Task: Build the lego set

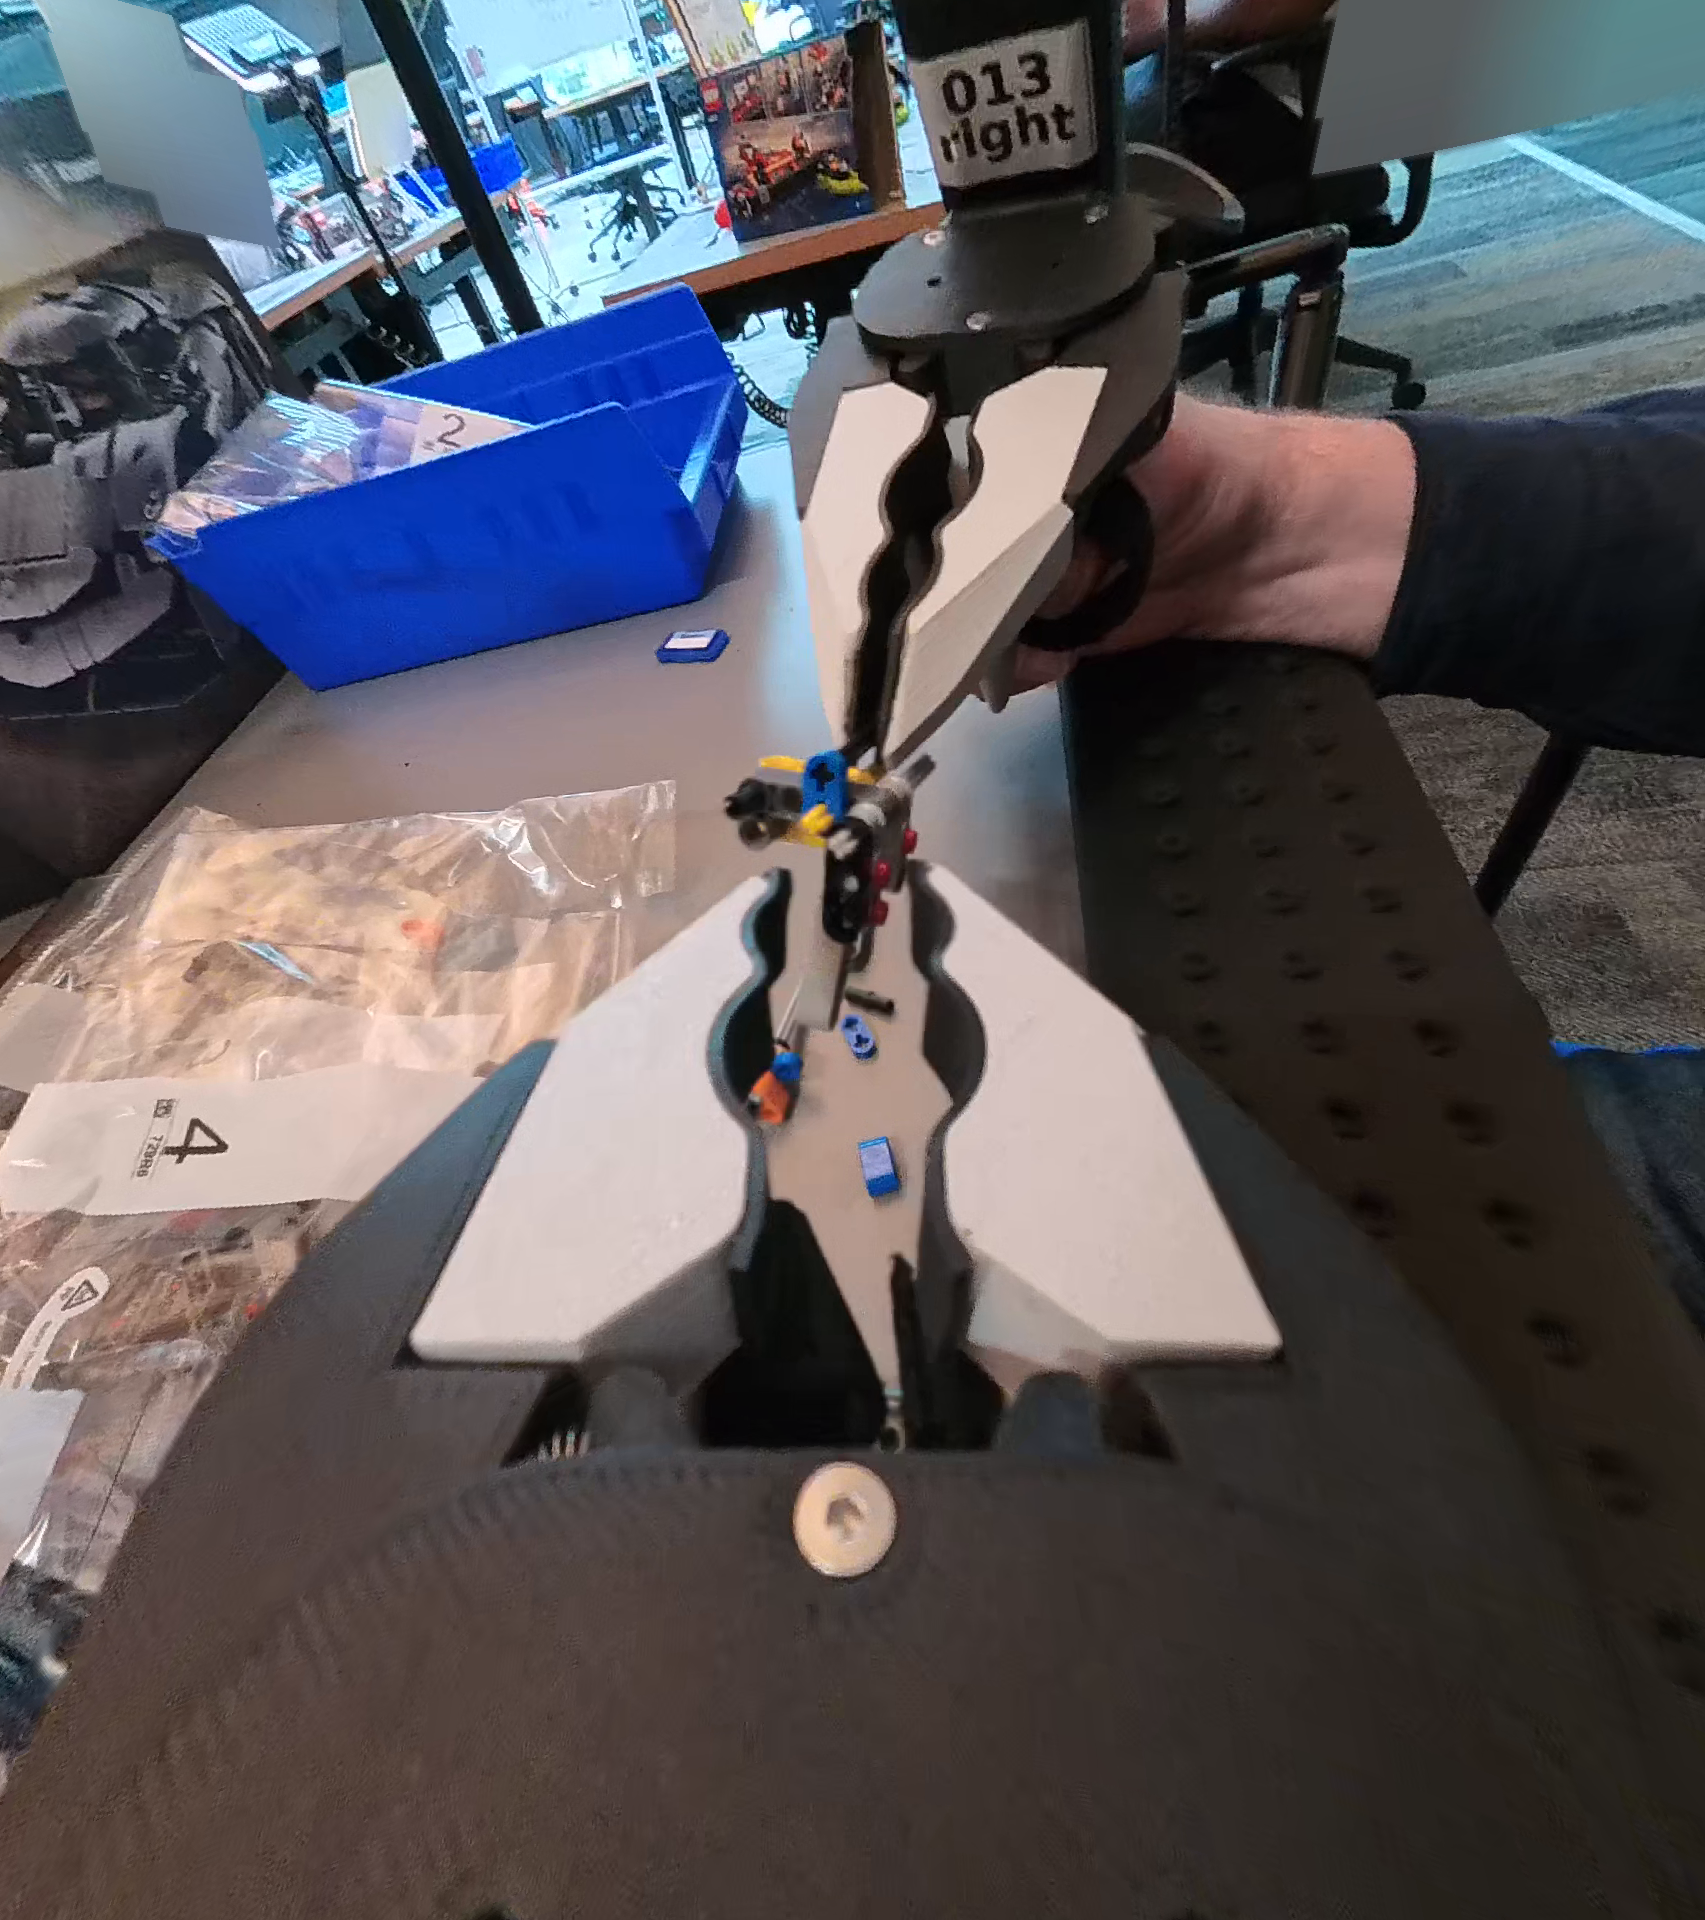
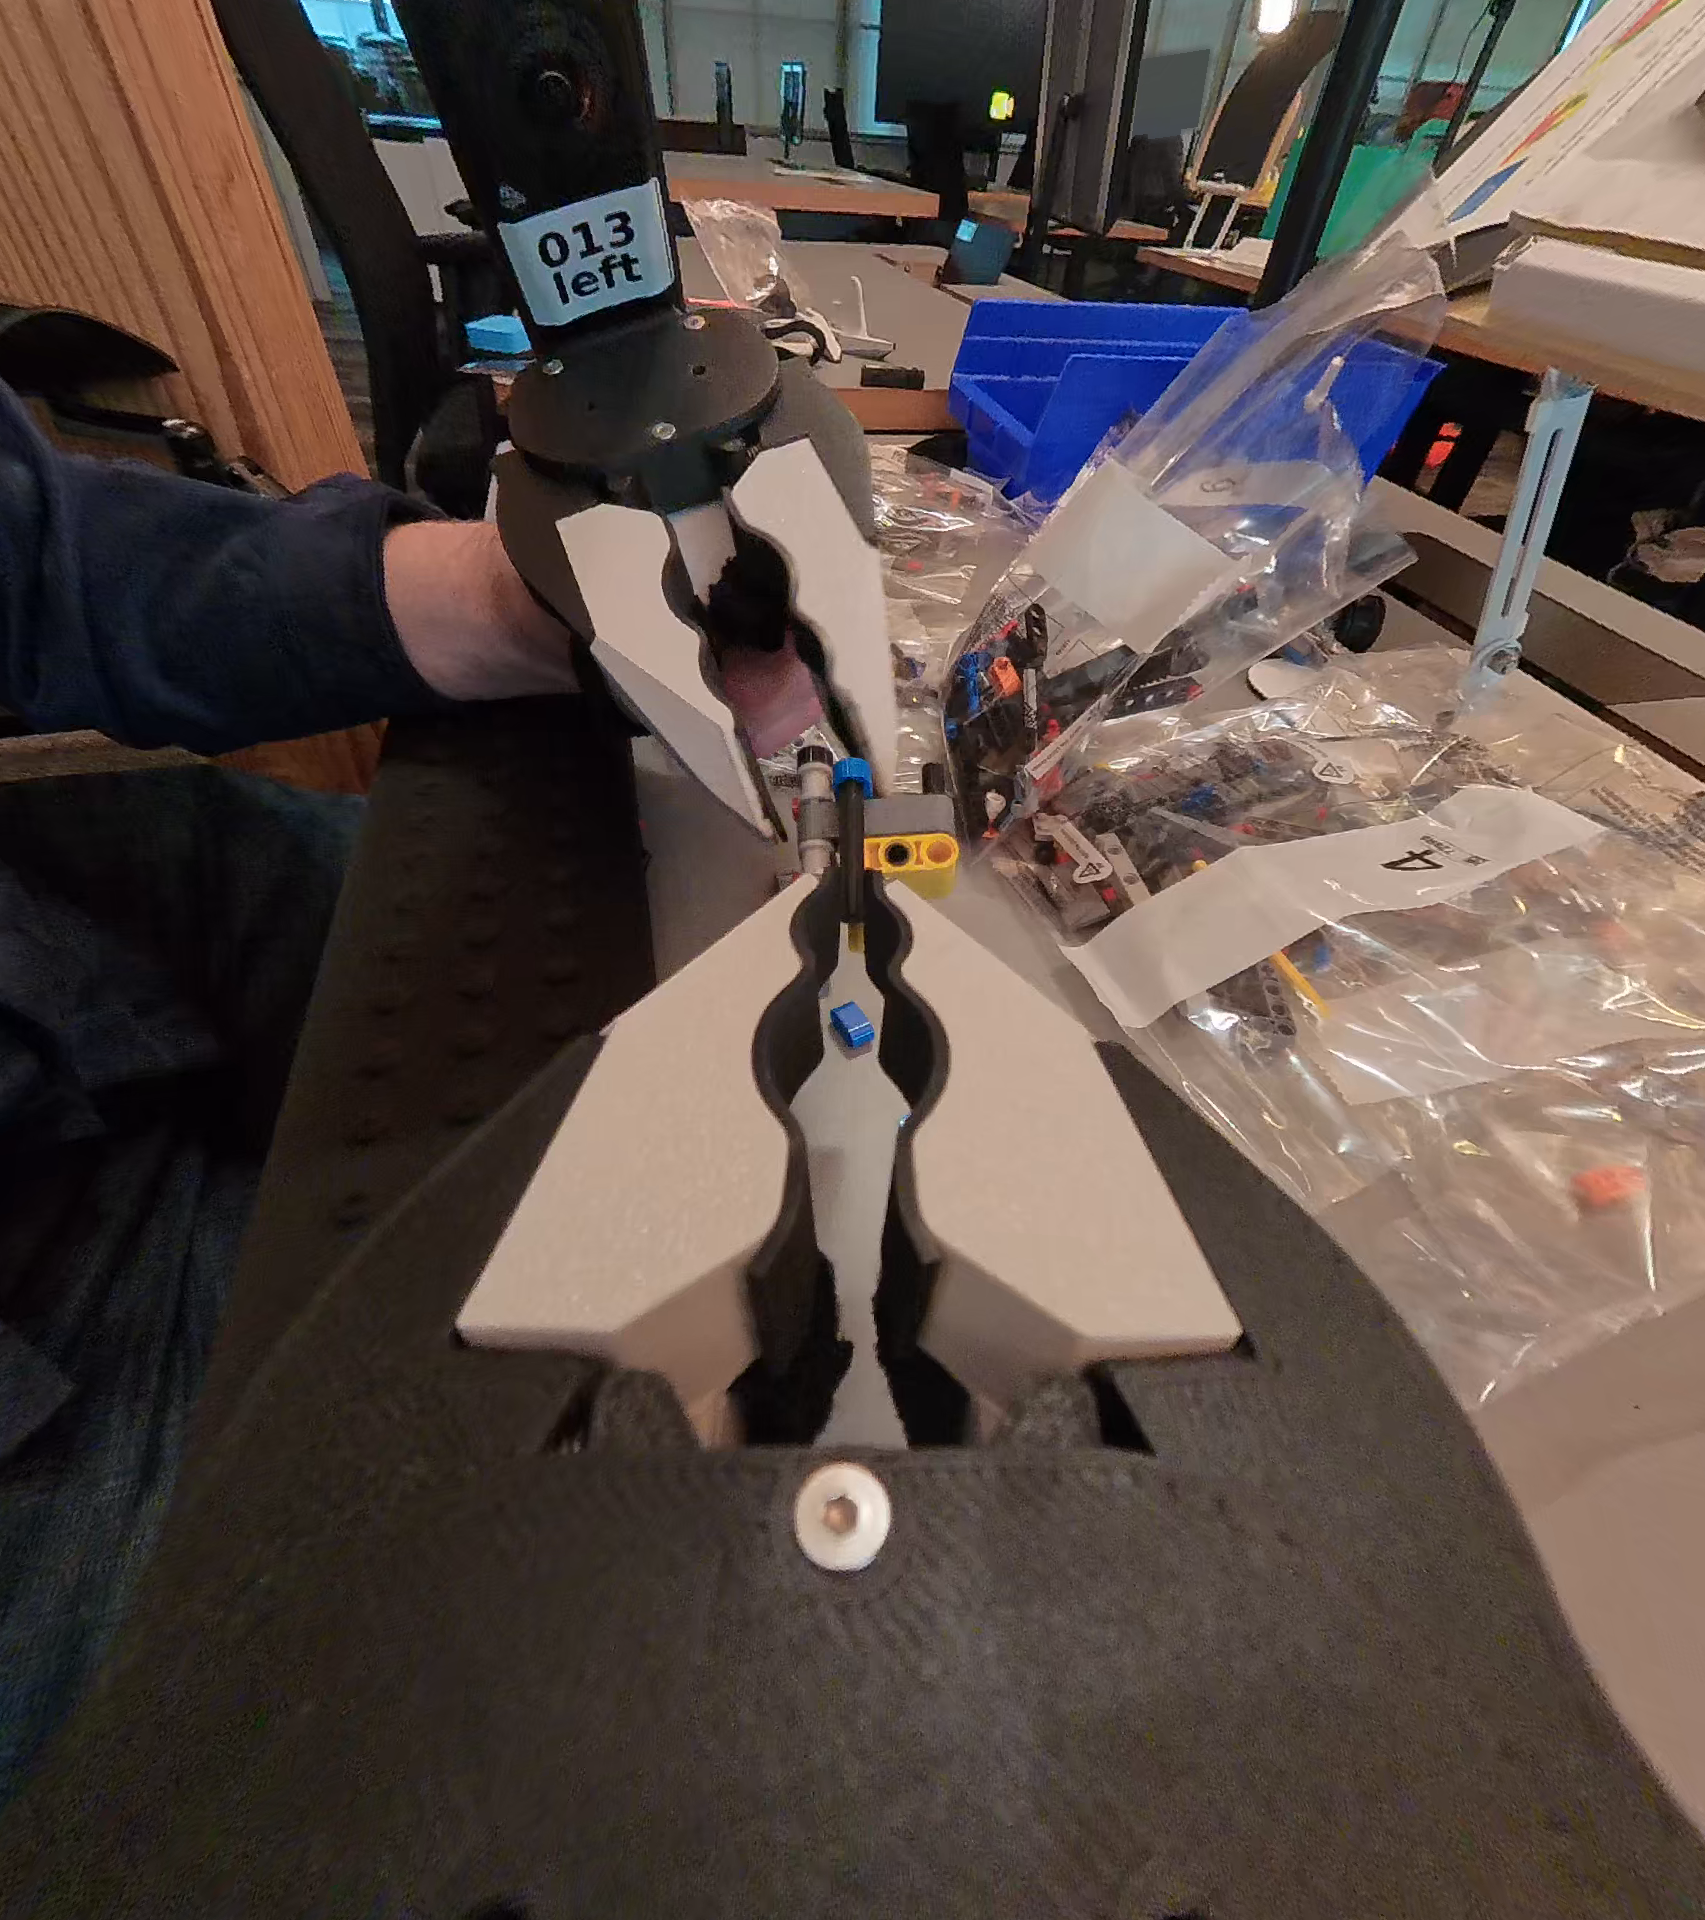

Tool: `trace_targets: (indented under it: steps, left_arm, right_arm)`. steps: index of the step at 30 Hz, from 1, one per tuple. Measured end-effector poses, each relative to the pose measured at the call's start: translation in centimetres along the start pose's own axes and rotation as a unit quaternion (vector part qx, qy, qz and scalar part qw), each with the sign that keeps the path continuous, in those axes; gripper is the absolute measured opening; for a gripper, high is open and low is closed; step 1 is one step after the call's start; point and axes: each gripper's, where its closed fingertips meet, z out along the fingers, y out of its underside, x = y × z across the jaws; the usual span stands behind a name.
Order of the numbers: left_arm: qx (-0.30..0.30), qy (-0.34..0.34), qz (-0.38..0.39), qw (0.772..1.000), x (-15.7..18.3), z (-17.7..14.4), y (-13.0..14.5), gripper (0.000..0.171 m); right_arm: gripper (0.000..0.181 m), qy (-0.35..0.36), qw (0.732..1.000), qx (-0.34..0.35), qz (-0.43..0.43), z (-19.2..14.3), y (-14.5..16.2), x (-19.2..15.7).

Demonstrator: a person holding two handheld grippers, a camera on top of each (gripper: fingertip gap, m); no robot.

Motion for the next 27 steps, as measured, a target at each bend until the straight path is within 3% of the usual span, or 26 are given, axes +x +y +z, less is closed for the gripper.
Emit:
trace_targets:
  steps: [4, 7, 10, 23, 25, 27]
  left_arm:
    - [0.008, 0.0, -0.006, 1.0, -0.1, -0.2, -0.3, 0.037]
    - [0.011, 0.003, 0.001, 1.0, 0.2, 0.0, -0.5, 0.029]
    - [-0.018, 0.009, 0.01, 1.0, 0.7, 0.6, 0.5, 0.008]
    - [-0.06, 0.035, 0.014, 0.997, 1.6, 0.6, 2.1, 0.006]
    - [-0.082, -0.001, 0.011, 0.997, -0.1, -0.4, 3.2, 0.005]
    - [0.026, 0.007, -0.067, 0.997, -1.5, -2.7, -0.1, 0.004]
  right_arm:
    - [0.001, -0.001, 1.0, -0.012, -0.005, 0.2, 0.4, -0.1]
    - [0.001, -0.004, 0.999, -0.033, -0.019, 0.7, 1.0, -0.6]
    - [0.001, -0.004, 0.997, -0.06, -0.038, 1.4, 1.8, -0.9]
    - [0.002, -0.025, 0.994, -0.096, -0.041, 1.6, 3.1, -1.5]
    - [0.002, 0.002, 0.99, -0.134, -0.046, 0.6, 4.7, -0.3]
    - [0.002, 0.007, 0.996, -0.083, -0.018, -1.5, 3.5, 0.4]
